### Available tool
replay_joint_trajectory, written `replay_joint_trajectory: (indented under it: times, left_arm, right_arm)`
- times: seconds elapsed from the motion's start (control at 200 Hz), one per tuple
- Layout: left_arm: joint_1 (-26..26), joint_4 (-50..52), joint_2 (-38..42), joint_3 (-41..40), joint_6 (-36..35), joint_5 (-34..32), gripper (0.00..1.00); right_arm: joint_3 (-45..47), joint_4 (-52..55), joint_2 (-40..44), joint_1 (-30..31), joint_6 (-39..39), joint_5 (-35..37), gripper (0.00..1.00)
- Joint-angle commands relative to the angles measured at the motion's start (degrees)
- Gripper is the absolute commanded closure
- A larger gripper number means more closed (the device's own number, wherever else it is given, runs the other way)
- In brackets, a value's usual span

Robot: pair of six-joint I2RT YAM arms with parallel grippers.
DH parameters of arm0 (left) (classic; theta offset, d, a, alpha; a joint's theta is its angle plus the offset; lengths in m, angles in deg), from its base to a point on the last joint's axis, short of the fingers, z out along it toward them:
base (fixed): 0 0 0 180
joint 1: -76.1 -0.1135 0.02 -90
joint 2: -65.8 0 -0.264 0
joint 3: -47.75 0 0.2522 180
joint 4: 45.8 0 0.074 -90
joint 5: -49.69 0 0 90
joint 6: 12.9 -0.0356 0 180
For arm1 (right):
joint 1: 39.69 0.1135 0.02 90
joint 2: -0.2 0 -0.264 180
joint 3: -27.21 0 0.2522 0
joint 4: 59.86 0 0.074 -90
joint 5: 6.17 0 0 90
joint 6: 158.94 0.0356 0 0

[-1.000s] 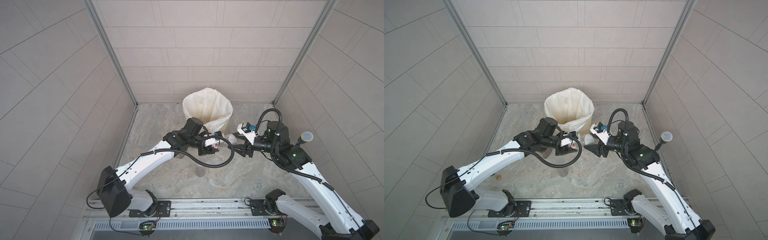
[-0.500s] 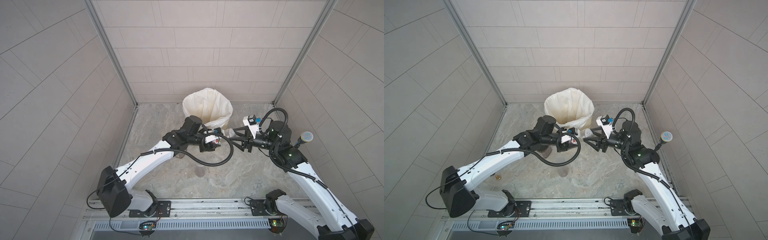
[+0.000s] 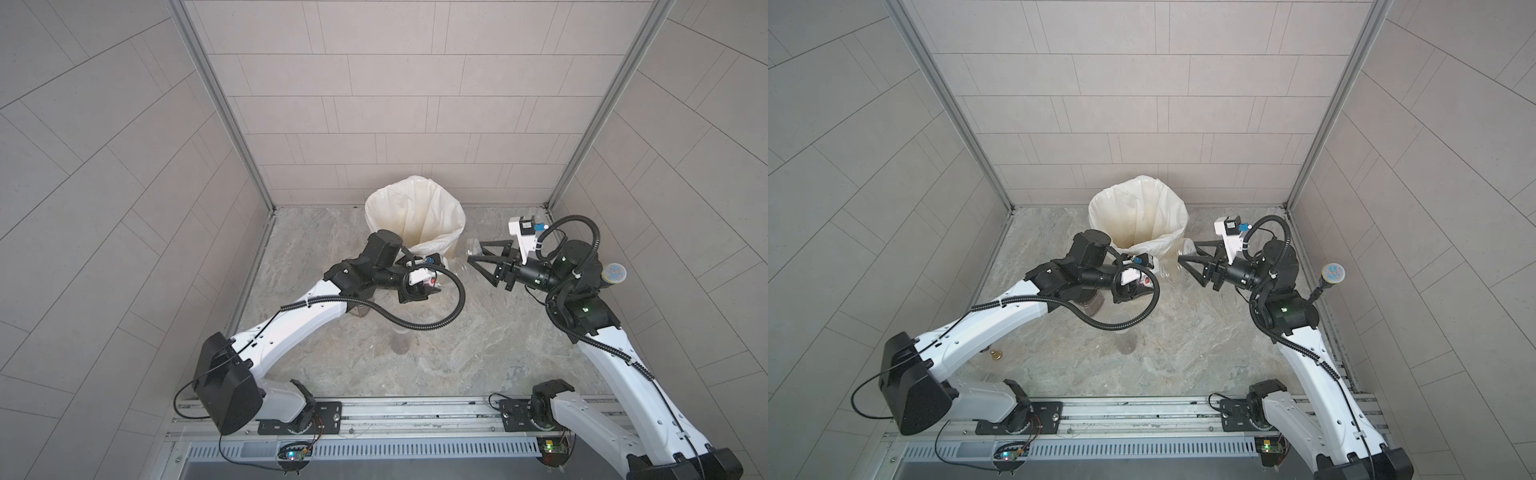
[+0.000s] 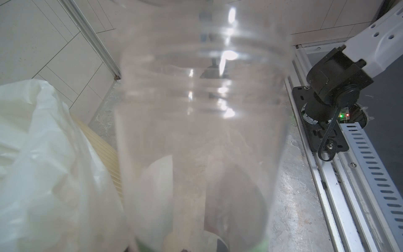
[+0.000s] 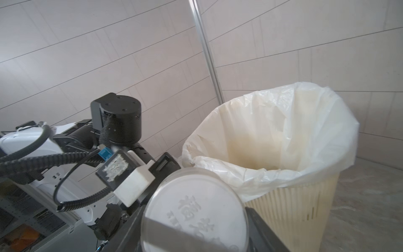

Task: Empty the moldy dried flower tea in the jars
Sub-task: Place the lid at the center of the board.

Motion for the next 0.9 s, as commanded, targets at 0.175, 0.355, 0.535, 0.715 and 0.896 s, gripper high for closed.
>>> replay_joint_trajectory:
  times: [0.175, 0.355, 0.535, 0.715, 0.896]
  left_arm:
    - [-0.54, -6.10, 3.16, -1.88, 5.32, -3.08, 0.51]
    - [-0.54, -7.78, 3.08, -2.08, 10.00, -4.49, 0.51]
    - [-0.59, -9.94, 3.61, -3.35, 14.40, -5.85, 0.51]
    - [-0.55, -11.82, 3.77, -3.61, 18.95, -5.30, 0.51]
    - [-0.55, -12.01, 3.44, -2.94, 22.29, -4.29, 0.51]
  right_arm:
    - [-6.16, 23.84, -1.48, -5.37, -4.63, 25.40, 0.54]
    - [-6.71, 31.15, -8.90, -5.26, -4.61, 44.40, 0.53]
    - [-4.79, 26.45, -17.26, -5.03, -4.68, 49.75, 0.54]
    - [-6.42, 26.39, -28.18, -4.14, -5.47, 52.39, 0.53]
    - [-7.69, 26.82, -36.48, -4.08, -5.49, 52.61, 0.52]
